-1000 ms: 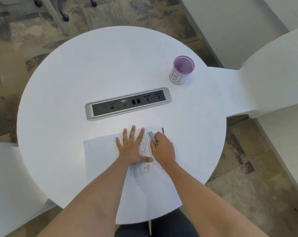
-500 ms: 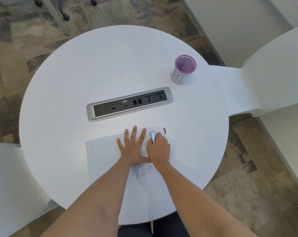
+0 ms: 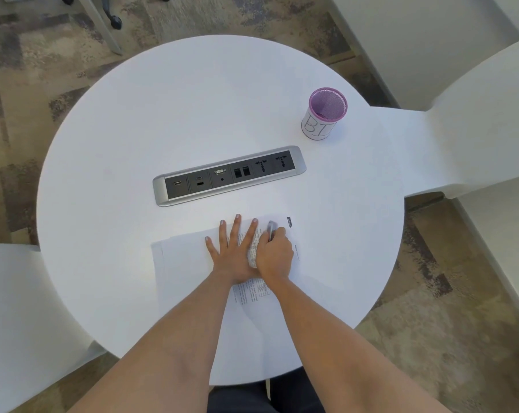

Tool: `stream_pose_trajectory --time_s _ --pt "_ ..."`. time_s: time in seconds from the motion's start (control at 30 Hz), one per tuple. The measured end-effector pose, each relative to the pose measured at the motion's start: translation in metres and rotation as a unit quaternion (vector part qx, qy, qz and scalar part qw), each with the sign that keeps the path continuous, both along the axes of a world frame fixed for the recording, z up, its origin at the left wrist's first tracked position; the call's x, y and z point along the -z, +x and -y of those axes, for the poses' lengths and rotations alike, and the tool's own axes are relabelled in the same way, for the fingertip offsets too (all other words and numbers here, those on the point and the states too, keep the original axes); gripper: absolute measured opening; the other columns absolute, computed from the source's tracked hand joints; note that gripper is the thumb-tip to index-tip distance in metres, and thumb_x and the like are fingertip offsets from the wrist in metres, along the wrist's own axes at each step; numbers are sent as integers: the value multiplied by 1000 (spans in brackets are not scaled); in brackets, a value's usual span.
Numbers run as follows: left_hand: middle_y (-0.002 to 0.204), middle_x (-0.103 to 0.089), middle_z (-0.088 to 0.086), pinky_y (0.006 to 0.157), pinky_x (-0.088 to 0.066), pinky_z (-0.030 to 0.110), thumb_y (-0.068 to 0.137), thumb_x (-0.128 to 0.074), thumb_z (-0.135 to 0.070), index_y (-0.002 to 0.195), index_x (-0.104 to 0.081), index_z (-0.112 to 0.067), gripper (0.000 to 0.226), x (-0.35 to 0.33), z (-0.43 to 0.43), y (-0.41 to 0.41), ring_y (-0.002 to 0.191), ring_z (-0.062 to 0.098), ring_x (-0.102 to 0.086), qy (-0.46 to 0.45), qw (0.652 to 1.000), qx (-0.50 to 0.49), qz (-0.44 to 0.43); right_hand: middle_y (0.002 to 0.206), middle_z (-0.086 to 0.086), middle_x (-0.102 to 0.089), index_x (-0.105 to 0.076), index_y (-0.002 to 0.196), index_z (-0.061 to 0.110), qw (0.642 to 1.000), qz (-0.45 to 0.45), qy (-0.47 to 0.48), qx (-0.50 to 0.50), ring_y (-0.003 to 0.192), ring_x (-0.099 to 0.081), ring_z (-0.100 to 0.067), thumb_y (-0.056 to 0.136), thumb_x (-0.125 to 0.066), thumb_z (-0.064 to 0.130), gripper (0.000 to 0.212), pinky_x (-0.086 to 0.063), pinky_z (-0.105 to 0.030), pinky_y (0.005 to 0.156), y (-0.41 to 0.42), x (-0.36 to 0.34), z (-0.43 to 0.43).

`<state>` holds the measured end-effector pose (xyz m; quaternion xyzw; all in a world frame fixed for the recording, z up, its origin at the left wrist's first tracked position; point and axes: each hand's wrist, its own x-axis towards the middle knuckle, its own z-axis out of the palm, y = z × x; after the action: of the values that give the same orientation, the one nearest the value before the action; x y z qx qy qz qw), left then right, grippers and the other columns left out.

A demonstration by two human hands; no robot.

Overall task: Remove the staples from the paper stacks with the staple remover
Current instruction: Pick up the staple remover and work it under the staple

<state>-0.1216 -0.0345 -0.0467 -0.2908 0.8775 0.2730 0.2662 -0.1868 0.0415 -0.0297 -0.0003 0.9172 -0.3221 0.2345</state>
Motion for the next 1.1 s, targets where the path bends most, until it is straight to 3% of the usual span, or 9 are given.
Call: stream_pose_trajectory --time_s 0.3,0.53,0.63,0.7,0.83,0.93,1.1 --pt "133 59 -21 104 22 67 42 -47 -97 129 40 -59 129 7 0 2 119 14 61 7 1000 -9 -27 68 5 -52 -40 78 19 999 -23 1 -39 60 -51 -14 97 -46 35 25 -33 -28 51 -11 0 -26" --pt "133 58 -16 105 22 67 52 -54 -91 126 44 -56 128 3 0 2 127 20 52 -6 1000 7 1 74 5 -52 -42 80 20 986 -44 84 -136 62 -51 -18 94 -48 38 24 -36 -31 57 5 -8 -47" --pt "142 49 -10 106 21 67 62 -56 -87 135 38 -52 123 -3 2 -3 138 28 41 -8 999 28 28 72 8 -48 -42 81 21 971 -80 107 -198 59 -51 -18 95 -48 36 22 -37 -30 54 11 -13 -58" --pt "158 33 -3 109 15 67 78 -55 -74 144 25 -50 106 -9 8 -9 146 34 27 -11 998 44 36 81 7 -55 -51 94 20 958 -92 127 -239 64 -57 -19 97 -47 34 15 -38 -28 55 15 -15 -67" --pt "165 2 4 118 -1 61 99 -47 -43 151 1 -51 71 -25 34 -6 150 35 0 -112 986 127 4 100 4 -62 -48 130 26 934 -100 170 -298 76 -62 -20 100 -40 32 32 -37 -26 57 17 -15 -78" --pt "165 5 7 118 -2 59 98 -50 -43 151 -2 -50 72 -28 50 10 150 37 4 -167 971 172 -2 104 2 -60 -39 141 27 917 -113 208 -320 80 -63 -23 101 -38 34 40 -38 -28 58 4 -16 -80" --pt "164 16 7 118 1 58 91 -47 -62 152 4 -48 80 -26 42 27 149 38 15 -162 974 155 7 115 2 -55 -34 144 32 894 -133 268 -332 92 -60 -24 101 -40 36 43 -38 -30 60 -34 -16 -75"
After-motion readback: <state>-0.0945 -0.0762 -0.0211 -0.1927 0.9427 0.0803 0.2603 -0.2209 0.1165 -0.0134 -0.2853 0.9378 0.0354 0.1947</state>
